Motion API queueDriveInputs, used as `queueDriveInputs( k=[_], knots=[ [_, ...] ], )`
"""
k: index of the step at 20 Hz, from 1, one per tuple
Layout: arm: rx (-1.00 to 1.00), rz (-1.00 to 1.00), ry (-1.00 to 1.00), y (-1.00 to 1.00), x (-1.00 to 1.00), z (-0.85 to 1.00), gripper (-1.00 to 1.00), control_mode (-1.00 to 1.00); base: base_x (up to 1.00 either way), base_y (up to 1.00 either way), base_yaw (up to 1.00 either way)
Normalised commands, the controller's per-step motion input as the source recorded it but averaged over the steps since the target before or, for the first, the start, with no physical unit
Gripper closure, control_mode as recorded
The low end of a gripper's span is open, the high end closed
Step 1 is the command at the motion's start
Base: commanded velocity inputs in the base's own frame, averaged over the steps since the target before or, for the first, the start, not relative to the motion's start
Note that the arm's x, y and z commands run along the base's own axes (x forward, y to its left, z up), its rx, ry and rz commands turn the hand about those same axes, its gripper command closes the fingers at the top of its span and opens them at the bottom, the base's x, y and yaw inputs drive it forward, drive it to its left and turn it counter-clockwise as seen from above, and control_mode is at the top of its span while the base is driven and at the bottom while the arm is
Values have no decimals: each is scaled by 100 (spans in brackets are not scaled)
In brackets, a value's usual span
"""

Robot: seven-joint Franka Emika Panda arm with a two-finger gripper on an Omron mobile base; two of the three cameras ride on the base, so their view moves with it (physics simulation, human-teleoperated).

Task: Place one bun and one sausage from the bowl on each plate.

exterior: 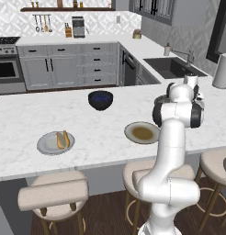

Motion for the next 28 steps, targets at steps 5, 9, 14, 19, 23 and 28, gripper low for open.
queueDriveInputs(
  k=[5,9,14,19,23,28],
  knots=[
    [0,0,0,-6,24,-13,-100,-100,0,0,0],
    [-2,0,0,-8,16,-30,-100,-100,0,0,0],
    [-2,0,0,-8,16,-27,-100,-100,0,0,0],
    [0,1,0,-4,10,-14,-100,-100,0,0,0],
    [-1,1,0,-9,0,-14,100,-100,0,0,0],
    [0,0,-5,0,-9,4,100,-100,0,0,0]
  ],
)
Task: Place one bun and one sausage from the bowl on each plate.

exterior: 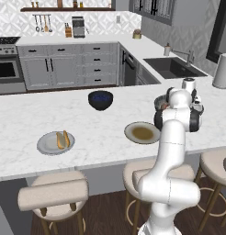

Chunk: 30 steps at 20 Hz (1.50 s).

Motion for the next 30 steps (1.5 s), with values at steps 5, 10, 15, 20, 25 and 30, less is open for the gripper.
queueDriveInputs(
  k=[5,10,15,20,25,30],
  knots=[
    [3,0,-25,52,-93,94,100,-100,0,0,0],
    [0,2,-18,96,-100,87,100,-100,0,0,0],
    [0,5,-3,100,-100,30,100,-100,0,0,0],
    [0,2,-1,100,-69,5,100,-100,0,0,0],
    [1,0,2,100,8,-3,100,-100,0,0,0],
    [11,-1,12,100,39,-42,100,-100,0,0,0]
  ],
)
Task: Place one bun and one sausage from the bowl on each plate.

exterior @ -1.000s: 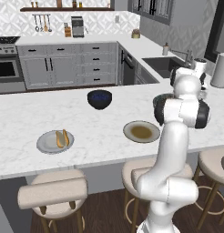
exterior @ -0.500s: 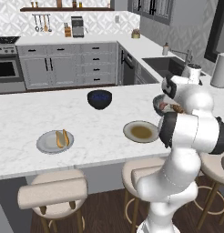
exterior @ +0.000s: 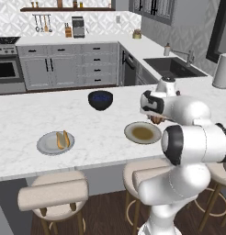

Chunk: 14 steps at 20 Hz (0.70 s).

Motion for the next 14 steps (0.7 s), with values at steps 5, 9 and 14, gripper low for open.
queueDriveInputs(
  k=[5,9,14],
  knots=[
    [1,0,8,17,25,-27,100,-100,0,0,0],
    [2,-2,3,-37,50,-65,100,-100,0,0,0],
    [3,-1,7,-1,51,-58,100,-100,0,0,0]
  ],
)
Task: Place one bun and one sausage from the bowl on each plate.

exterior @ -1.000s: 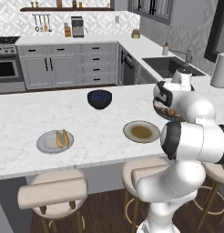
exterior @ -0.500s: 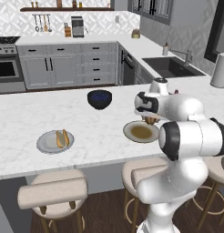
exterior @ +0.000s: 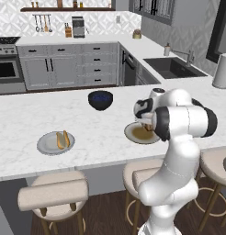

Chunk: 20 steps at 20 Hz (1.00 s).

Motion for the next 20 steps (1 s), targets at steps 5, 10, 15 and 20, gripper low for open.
queueDriveInputs(
  k=[5,10,15,20],
  knots=[
    [-1,0,3,0,17,-35,-100,-100,0,0,0],
    [0,0,0,0,0,0,-100,-100,0,0,0],
    [0,0,0,0,0,0,-100,-100,0,0,0],
    [4,0,-10,-30,-31,59,-100,-100,0,0,0]
  ],
)
